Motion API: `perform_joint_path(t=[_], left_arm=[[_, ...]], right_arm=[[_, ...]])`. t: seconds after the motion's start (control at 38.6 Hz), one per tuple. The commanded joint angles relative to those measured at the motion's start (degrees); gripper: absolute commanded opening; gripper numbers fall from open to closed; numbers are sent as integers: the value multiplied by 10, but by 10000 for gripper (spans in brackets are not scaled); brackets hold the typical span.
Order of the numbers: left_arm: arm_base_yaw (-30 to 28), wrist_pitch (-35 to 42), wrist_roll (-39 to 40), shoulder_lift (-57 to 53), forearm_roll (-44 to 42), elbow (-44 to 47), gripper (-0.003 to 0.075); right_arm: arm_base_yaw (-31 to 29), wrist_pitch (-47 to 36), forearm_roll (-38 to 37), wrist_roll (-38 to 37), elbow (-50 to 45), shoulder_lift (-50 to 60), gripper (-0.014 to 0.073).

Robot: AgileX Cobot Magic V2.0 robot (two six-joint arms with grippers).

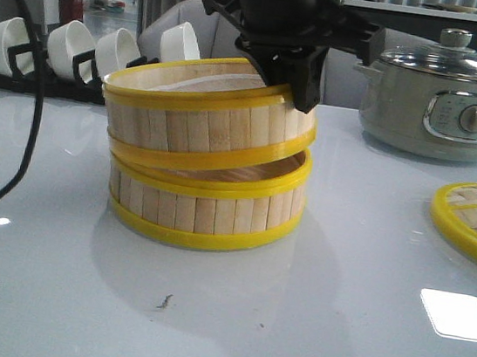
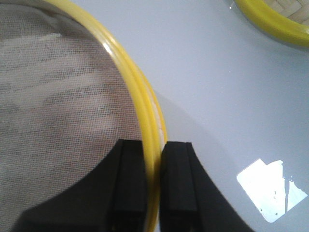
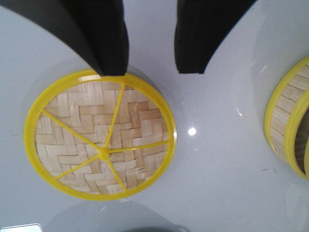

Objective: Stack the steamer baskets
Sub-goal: 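Lift the basket with the left gripper and lower it onto the middle basket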

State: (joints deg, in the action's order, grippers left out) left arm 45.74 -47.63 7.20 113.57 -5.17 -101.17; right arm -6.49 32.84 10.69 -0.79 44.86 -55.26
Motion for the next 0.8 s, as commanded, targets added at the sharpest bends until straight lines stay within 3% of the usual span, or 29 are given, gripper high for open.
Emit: perform_joint_path(t=[0.0,0.78], left_arm=[[6,48,-8,-29,9,-23,87],[6,47,-37,-11,27,-23,103]], right_arm=[[-3,-37,6,8,18,5,360],[-3,-38,6,8,18,5,360]])
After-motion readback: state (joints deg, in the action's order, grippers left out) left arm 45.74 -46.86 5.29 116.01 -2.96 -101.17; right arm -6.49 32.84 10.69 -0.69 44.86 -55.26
